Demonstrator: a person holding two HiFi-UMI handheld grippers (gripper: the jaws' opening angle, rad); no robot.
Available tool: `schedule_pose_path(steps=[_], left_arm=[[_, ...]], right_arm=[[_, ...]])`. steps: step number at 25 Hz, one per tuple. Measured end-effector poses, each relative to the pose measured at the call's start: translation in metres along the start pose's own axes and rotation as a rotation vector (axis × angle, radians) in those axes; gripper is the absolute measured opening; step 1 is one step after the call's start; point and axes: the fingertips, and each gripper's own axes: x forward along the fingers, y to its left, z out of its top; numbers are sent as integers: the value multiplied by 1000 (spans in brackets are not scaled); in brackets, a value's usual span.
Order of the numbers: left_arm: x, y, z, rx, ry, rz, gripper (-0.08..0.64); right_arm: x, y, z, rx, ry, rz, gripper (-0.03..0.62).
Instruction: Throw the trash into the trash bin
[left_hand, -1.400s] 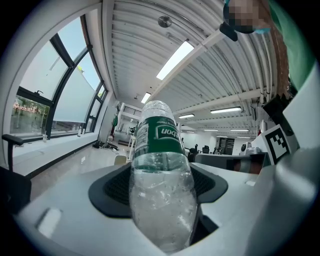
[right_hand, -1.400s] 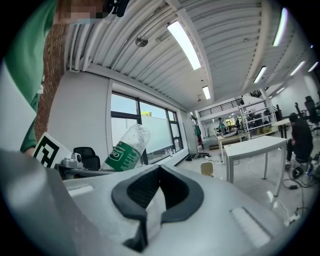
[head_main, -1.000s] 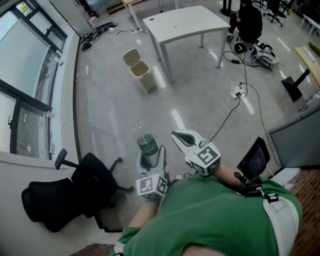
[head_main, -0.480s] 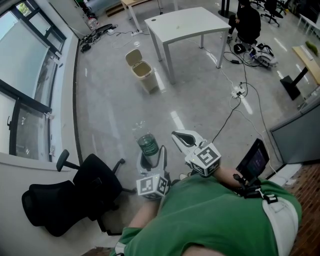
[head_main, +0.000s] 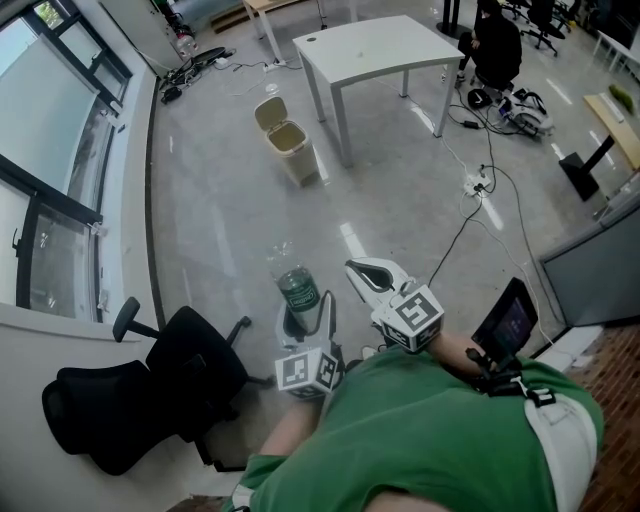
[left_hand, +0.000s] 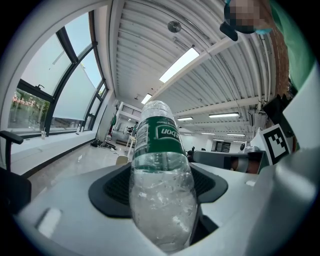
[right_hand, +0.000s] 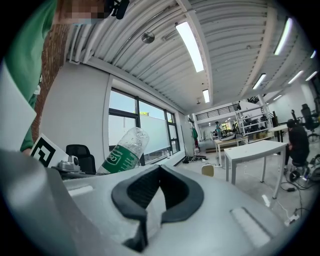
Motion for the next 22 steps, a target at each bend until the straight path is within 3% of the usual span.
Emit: schedule_pose_path(steps=[12,22], left_arm=[[43,27,11,4,-2,31,337],[120,34,25,26,16,49,337]], right_arm=[[47,-23,4,5,-3,39,3],[90,-87,19,23,-6,50,3]])
